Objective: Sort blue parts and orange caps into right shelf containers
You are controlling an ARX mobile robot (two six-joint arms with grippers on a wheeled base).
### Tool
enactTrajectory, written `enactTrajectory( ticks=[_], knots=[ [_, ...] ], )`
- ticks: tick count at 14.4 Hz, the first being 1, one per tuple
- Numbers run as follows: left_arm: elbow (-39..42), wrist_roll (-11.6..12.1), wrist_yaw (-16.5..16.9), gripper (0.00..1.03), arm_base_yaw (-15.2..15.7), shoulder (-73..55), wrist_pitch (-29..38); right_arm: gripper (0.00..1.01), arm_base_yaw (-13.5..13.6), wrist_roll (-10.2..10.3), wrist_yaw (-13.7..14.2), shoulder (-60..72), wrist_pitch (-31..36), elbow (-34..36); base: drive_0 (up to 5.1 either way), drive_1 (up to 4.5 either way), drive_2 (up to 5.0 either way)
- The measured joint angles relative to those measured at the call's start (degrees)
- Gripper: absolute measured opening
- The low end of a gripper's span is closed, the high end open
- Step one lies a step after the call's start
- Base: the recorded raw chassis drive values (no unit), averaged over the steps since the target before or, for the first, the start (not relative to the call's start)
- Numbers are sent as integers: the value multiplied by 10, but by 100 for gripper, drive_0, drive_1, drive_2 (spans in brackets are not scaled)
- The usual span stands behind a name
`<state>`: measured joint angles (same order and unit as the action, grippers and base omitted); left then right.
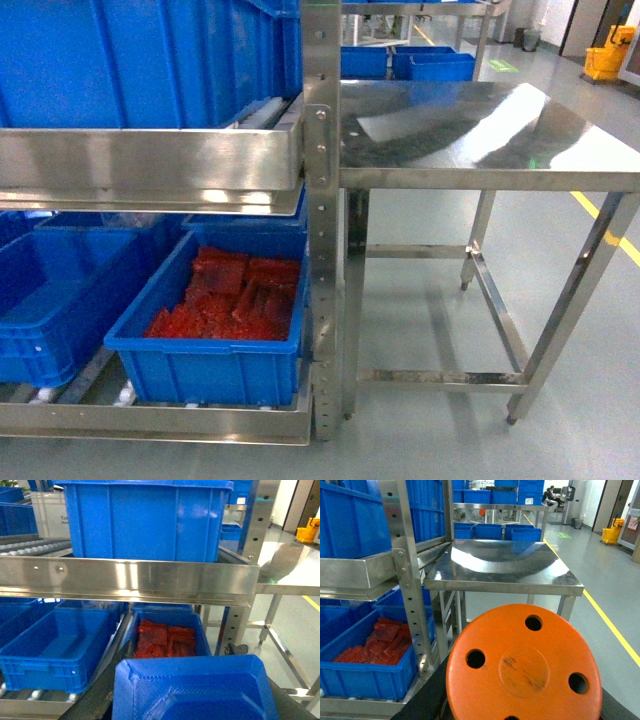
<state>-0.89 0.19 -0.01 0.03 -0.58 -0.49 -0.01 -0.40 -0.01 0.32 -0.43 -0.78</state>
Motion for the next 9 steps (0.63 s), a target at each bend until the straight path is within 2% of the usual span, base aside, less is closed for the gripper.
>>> enactTrajectory(
  ticks=[9],
  knots=[
    [0,0,0,43,0,0,1,44,0,0,0,0,1,0,-509,236,236]
  ],
)
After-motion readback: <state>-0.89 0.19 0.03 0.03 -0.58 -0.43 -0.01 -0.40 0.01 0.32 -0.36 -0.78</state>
